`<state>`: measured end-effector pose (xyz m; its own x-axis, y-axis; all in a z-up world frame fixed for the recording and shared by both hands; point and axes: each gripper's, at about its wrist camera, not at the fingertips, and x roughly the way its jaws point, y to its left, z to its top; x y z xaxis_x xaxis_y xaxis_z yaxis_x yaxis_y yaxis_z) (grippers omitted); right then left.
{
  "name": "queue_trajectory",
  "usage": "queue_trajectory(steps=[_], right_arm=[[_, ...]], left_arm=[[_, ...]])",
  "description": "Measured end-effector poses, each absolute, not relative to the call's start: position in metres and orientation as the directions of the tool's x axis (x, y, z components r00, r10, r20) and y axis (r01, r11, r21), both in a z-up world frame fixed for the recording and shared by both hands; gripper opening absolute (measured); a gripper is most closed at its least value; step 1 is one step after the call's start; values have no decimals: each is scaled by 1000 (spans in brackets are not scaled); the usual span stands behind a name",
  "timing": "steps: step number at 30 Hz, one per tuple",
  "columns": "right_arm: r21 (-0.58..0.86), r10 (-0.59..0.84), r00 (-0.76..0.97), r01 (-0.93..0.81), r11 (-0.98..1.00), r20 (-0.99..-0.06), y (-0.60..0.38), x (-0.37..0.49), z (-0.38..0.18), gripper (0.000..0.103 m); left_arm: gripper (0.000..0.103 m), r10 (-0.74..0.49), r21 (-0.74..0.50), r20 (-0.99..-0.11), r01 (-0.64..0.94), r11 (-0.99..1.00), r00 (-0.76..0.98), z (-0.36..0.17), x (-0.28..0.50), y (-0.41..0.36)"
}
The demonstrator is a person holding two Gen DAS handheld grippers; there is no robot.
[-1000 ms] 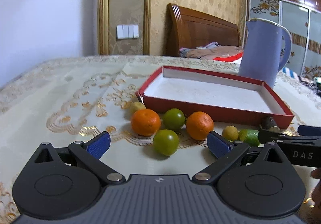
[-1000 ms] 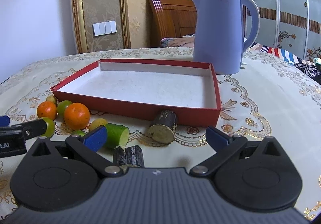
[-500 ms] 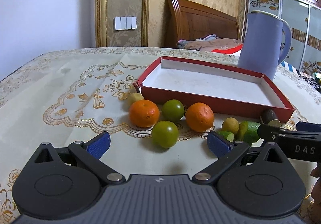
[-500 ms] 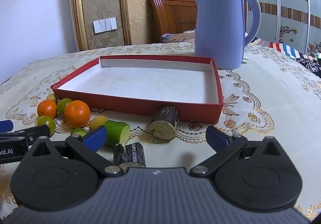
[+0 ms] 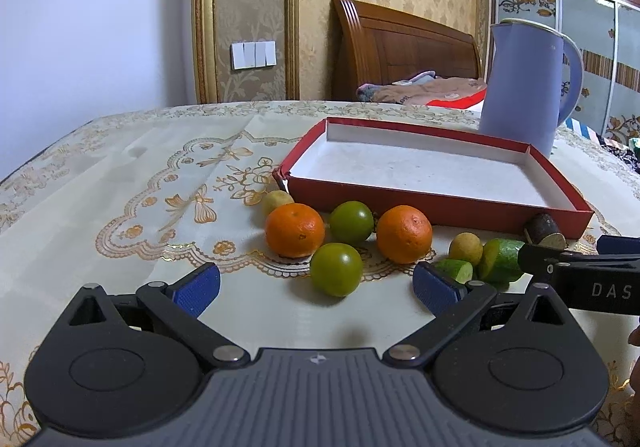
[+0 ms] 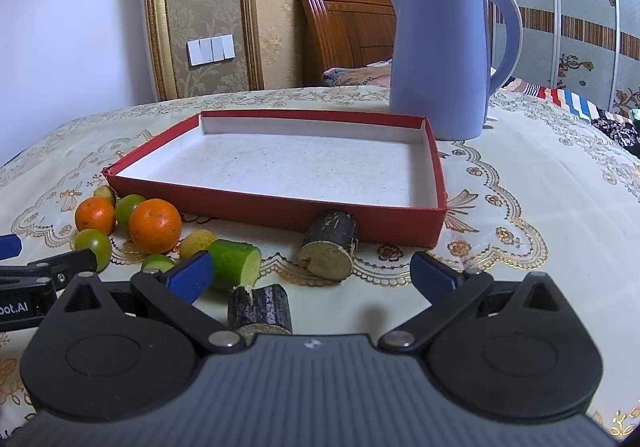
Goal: Organize fruits
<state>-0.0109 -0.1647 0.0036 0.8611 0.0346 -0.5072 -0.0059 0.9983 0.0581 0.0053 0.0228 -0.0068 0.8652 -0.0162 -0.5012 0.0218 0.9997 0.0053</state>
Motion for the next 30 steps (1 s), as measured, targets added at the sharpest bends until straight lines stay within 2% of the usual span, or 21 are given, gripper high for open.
queue_trajectory(steps=[20,25,30], right_arm=[[77,13,870,29,997,-494,-175,-17,7,103],[24,-19,887,34,999,-461,-195,-51,11,103],[73,9,891,27,997,-453,-209,-68,17,103]], left_arm=[[103,-5,14,-503,15,1000,865,-7,7,25],[103,-16,-14,-511,11,1000,859,-8,6,32],[103,-40,-45,-522,19,999,852,-9,7,36]])
